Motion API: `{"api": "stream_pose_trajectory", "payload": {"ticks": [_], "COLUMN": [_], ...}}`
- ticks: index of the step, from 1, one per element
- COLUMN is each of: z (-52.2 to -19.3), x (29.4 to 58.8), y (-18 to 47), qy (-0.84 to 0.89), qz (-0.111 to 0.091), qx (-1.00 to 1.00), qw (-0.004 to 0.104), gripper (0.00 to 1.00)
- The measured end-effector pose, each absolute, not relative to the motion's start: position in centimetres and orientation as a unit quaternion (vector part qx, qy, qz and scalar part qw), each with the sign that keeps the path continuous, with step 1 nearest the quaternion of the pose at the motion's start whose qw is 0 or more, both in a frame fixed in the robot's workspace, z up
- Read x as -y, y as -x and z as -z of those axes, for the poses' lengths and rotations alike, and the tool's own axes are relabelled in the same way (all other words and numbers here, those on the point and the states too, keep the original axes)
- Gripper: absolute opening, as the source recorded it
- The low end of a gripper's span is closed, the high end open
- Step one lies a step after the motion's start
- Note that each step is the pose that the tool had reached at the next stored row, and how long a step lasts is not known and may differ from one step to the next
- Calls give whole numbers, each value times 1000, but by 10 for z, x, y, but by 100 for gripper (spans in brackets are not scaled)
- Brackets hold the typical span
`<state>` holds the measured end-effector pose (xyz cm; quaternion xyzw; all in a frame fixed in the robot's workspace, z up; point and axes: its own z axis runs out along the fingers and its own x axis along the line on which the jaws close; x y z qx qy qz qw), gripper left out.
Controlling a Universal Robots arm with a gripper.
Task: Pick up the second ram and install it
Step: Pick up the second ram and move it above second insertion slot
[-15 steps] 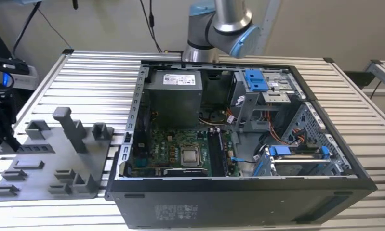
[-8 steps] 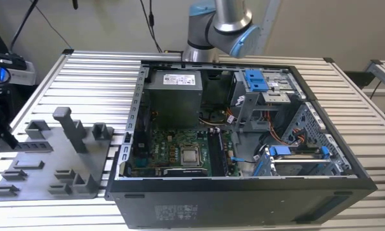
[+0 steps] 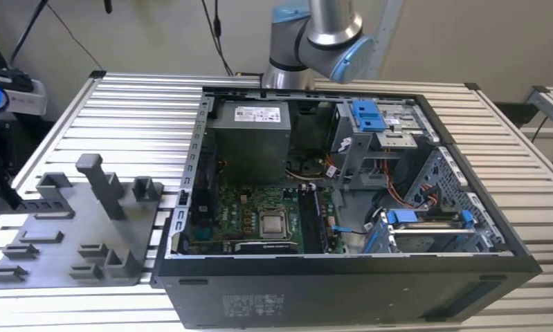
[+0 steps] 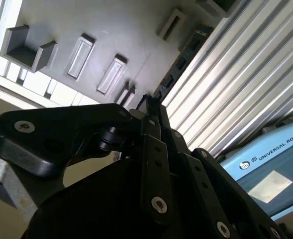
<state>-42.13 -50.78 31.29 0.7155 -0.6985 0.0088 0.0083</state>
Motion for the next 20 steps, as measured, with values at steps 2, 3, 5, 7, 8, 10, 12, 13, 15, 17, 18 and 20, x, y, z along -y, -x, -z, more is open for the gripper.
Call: {"api": "stream_pose_trajectory", "payload": {"ticks": [2, 3, 5, 7, 8, 10, 12, 13, 15, 17, 18, 20], "z": [-316, -317, -320, -322, -324, -327, -330, -331, -334, -336, -338, -341], "x": [508, 508, 508, 508, 508, 508, 508, 508, 508, 508, 508, 508], "y": [421, 421, 421, 421, 421, 421, 421, 421, 421, 421, 421, 421], "qy": [-715, -715, -715, -715, -715, -715, -715, -715, -715, -715, -715, -715], "qz": [-9, -9, -9, -9, -9, -9, -9, -9, -9, -9, -9, -9], "qx": [699, 699, 699, 699, 699, 699, 699, 699, 699, 699, 699, 699], "qw": [8, 8, 8, 8, 8, 8, 8, 8, 8, 8, 8, 8], "gripper": [14, 14, 14, 14, 14, 14, 14, 14, 14, 14, 14, 14]}}
